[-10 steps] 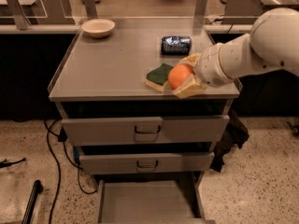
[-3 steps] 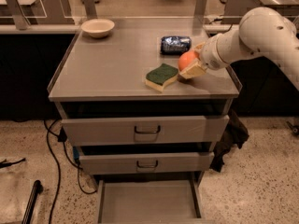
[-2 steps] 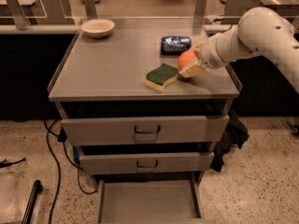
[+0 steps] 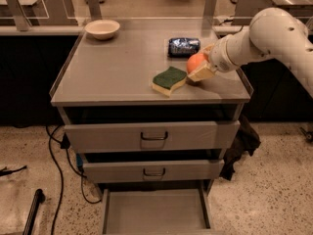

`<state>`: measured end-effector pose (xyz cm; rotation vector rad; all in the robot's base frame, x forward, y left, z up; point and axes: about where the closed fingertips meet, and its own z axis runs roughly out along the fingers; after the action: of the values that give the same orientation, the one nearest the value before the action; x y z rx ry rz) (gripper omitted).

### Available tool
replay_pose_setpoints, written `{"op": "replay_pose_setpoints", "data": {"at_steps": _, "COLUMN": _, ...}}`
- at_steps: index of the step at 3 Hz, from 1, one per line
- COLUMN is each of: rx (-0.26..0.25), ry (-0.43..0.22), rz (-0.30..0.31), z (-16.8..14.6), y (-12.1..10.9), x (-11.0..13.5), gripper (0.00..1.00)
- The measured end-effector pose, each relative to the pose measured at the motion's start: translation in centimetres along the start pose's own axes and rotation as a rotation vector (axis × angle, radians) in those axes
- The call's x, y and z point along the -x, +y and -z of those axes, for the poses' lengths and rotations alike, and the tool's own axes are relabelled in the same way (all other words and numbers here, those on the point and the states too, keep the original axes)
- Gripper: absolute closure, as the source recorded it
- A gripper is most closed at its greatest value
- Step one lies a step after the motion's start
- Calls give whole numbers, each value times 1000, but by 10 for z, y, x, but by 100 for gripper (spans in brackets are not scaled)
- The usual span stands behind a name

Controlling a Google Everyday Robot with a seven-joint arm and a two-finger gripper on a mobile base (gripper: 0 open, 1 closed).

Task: Pick orange from bottom drawer and place on counter

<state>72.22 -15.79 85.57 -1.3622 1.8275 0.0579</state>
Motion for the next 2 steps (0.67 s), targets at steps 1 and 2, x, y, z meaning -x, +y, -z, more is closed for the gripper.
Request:
{"op": "replay_pose_setpoints", "data": {"at_steps": 1, "rx": 10, "ry": 6, "rz": -17, "z": -2, "y": 1, "x": 0, "gripper": 28}}
{"op": "replay_pose_setpoints", "data": {"at_steps": 2, "rx": 20, "ry": 12, "rz": -35, "z": -4, "y": 2, "x": 0, "gripper": 5}}
